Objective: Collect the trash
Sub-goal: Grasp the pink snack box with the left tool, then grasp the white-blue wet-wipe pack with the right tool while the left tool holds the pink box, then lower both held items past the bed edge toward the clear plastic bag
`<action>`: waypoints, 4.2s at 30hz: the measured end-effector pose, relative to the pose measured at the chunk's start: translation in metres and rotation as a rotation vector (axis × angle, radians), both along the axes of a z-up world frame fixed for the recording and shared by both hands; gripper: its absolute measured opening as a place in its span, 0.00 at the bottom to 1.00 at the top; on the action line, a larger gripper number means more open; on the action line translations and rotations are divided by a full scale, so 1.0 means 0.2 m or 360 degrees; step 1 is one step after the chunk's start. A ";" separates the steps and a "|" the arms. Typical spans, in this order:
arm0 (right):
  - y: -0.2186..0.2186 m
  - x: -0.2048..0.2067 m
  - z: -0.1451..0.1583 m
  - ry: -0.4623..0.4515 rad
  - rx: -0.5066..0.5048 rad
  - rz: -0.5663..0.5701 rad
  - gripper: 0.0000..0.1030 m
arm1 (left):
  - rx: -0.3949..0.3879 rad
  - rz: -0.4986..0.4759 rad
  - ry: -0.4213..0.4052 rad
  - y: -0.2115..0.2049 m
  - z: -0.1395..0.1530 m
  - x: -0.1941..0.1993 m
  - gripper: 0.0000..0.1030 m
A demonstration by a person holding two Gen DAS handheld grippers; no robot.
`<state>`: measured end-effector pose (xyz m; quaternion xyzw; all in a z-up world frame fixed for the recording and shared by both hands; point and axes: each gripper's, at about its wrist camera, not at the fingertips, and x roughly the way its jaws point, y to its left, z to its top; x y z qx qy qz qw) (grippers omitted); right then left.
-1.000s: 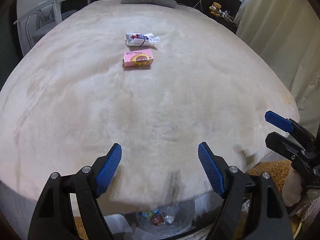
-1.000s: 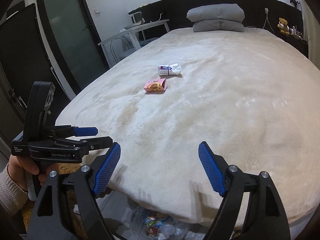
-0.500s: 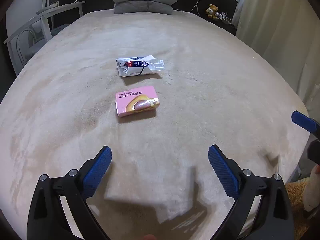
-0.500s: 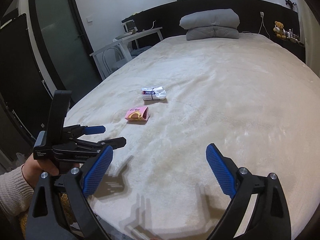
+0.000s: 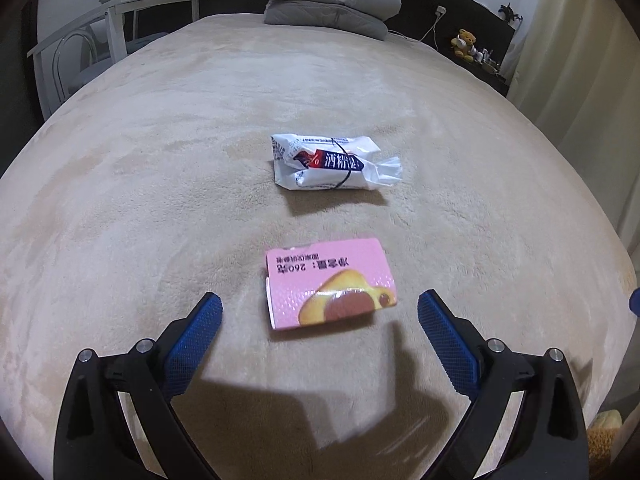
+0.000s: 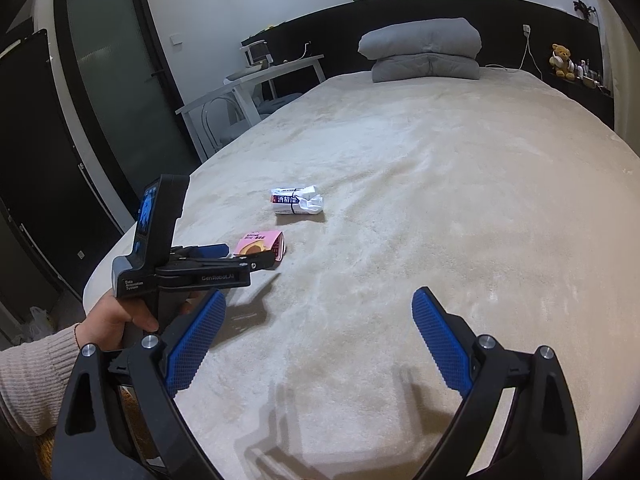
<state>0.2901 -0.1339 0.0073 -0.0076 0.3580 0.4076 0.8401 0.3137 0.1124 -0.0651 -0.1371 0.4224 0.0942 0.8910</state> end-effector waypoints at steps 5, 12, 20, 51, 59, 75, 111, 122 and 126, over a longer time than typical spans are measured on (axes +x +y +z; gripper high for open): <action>0.02 -0.02 0.01 -0.0033 0.0000 0.0021 0.90 | 0.0050 -0.0004 0.0000 -0.03 0.00 0.06 0.92; 0.02 -0.02 -0.01 -0.0035 -0.0014 0.0013 0.90 | 0.0077 -0.0007 0.0041 -0.04 -0.02 0.07 0.60; 0.08 0.01 -0.03 -0.0040 -0.0038 0.0004 0.90 | 0.0084 -0.0007 -0.0049 -0.02 0.07 0.00 0.60; 0.75 0.37 -0.28 0.0042 -0.0116 -0.0046 0.90 | 0.0092 0.0028 -0.0178 0.24 0.19 -0.34 0.60; 0.93 0.50 -0.32 0.0057 -0.0147 -0.0001 0.90 | 0.0101 0.0026 -0.0171 0.26 0.19 -0.36 0.60; 1.10 0.66 -0.38 0.0075 -0.0197 -0.0006 0.83 | 0.0110 -0.0007 -0.0143 0.26 0.15 -0.34 0.60; 0.38 -0.01 -0.04 -0.0155 -0.0128 -0.0033 0.70 | 0.0151 0.0036 -0.0321 0.05 0.34 -0.55 0.60; 0.11 -0.23 0.00 -0.0195 -0.0103 -0.0079 0.70 | 0.0139 -0.0042 -0.0434 -0.12 0.40 -0.70 0.60; 0.03 -0.32 0.01 -0.0196 -0.0090 -0.0097 0.70 | 0.0090 -0.0040 -0.0450 -0.19 0.38 -0.77 0.60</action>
